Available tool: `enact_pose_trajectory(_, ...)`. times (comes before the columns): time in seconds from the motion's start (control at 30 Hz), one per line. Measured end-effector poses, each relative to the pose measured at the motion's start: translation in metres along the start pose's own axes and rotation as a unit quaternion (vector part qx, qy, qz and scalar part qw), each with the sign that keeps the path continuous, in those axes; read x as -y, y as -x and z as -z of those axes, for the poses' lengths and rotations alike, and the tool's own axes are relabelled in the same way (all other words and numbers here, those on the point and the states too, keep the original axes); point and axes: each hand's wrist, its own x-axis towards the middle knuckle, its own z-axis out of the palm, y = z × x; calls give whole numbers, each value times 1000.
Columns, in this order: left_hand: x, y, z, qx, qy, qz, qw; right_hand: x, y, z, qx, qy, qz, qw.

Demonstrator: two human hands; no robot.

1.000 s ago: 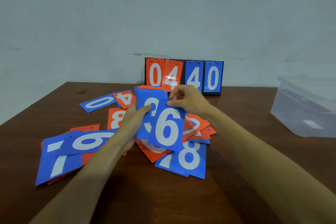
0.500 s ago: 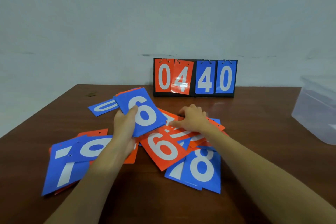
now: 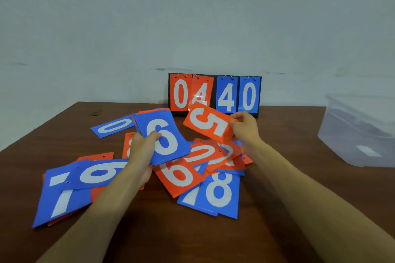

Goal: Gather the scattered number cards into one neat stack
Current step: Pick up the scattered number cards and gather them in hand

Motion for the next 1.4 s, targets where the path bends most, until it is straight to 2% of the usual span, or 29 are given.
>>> enact_pose_trajectory(0.1, 1, 4, -3, 14, -16, 21, 1000, 5, 1, 18, 34, -115, -23, 992)
enact_pose_trajectory(0.17, 0, 6, -4, 29, -11, 46, 998, 10, 7, 23, 108, -113, 8, 988)
enact_pose_trajectory(0.27, -4, 10, -5, 69, 9, 85, 994, 21, 19, 20, 198, 38, 111, 973)
enact_pose_trajectory(0.33, -4, 12, -6, 102, 2, 99, 990, 27, 22, 8, 230, 116, 150, 955)
enact_pose_trajectory(0.4, -3, 14, -8, 128, -30, 96, 987, 31, 24, -9, 249, 134, 172, 944)
enact_pose_trajectory(0.53, 0, 15, -9, 147, -105, 69, 981, 30, 22, -32, 232, 147, 217, 937)
enact_pose_trajectory(0.6, 0, 14, -8, 141, -82, 80, 983, 25, 20, -33, 207, 113, 200, 951)
enact_pose_trajectory(0.67, 0, 14, -8, 118, -38, 93, 988, 19, 16, -28, 149, 109, 170, 968)
enact_pose_trajectory(0.73, 0, 12, -8, 75, 20, 113, 991, 12, 13, -19, 105, 182, 146, 967)
enact_pose_trajectory(0.8, 0, 11, -8, 40, 59, 117, 991, 6, 14, -10, 130, 314, 111, 934)
enact_pose_trajectory(0.87, -1, 10, -7, 25, 77, 114, 990, 3, 19, -4, 183, 432, 56, 881)
enact_pose_trajectory(0.93, -1, 10, -7, 18, 84, 111, 990, -3, 20, -4, 206, 476, 15, 855)
enact_pose_trajectory(1.07, -1, 12, -9, 14, 79, 103, 991, -8, 21, -3, 185, 426, -45, 884)
enact_pose_trajectory(1.27, 0, 17, -11, 16, 65, 95, 993, -3, 21, 12, 178, 460, -78, 866)
enact_pose_trajectory(1.4, 1, 19, -12, 23, 30, 74, 997, -7, 22, 18, 184, 424, -100, 881)
